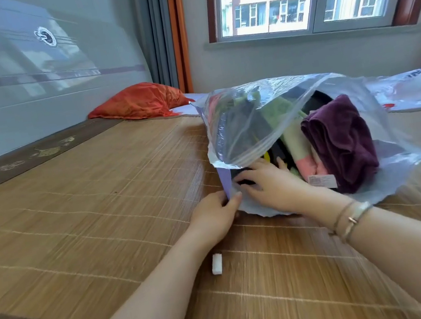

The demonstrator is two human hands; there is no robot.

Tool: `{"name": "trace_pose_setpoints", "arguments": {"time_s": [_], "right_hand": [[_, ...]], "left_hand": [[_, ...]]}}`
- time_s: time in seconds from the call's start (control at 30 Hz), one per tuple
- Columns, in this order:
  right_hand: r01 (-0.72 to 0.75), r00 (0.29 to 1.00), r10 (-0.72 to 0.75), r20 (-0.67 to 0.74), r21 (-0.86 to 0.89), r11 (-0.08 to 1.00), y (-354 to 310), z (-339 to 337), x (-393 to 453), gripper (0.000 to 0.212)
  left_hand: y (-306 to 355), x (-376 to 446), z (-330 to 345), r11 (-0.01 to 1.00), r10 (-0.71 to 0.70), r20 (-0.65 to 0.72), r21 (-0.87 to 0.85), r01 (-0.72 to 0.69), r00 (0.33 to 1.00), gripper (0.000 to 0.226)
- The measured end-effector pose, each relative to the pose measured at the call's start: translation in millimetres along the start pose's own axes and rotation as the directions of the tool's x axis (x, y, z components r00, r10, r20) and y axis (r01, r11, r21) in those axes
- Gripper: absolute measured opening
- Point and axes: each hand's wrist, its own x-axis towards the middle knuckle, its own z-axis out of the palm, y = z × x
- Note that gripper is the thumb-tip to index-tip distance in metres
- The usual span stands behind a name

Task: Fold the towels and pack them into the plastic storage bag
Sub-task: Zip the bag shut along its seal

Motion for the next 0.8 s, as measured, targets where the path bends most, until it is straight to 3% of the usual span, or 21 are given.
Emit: {"name": "trace_pose_setpoints", "arguments": {"time_s": [0.1,0.2,0.33,0.5,0.67,0.8], "right_hand": [[0.010,0.985,0.009,-0.171,0.110,0.994,-12.0,-1.5,-45.2,0.021],[-0.048,0.981,0.099,-0.167,0.285,0.957,-34.9,-1.4,-77.3,0.011],[-0.126,0.990,0.143,-0.018,0.381,0.916,-65.8,8.3,-103.0,0.039],[-0.072,0.997,0.078,-0.005,0.338,0.938,-84.4,17.9,-104.5,0.064],[0.029,0.997,-0.011,-0.075,0.245,0.969,-86.3,23.5,-107.0,0.020],[-0.026,0.992,0.043,-0.120,0.142,0.990,-71.4,18.9,-101.4,0.015]], "left_hand": [[9.7,-14.7,-9.6,0.999,-0.043,0.045,0.035,0.041,0.998,0.032],[9.5,-30.3,-18.1,0.994,-0.075,-0.004,-0.084,0.074,0.997,0.016],[-1.8,-46.5,-22.1,0.945,-0.025,-0.156,-0.325,-0.027,0.987,0.019],[-7.0,-53.7,-23.0,0.887,-0.029,-0.218,-0.456,-0.075,0.976,0.028],[-7.9,-40.0,-21.6,0.859,-0.136,-0.207,-0.512,0.011,0.969,0.057],[5.6,-21.0,-29.1,0.841,-0.199,-0.145,-0.533,0.093,0.969,0.070]]}}
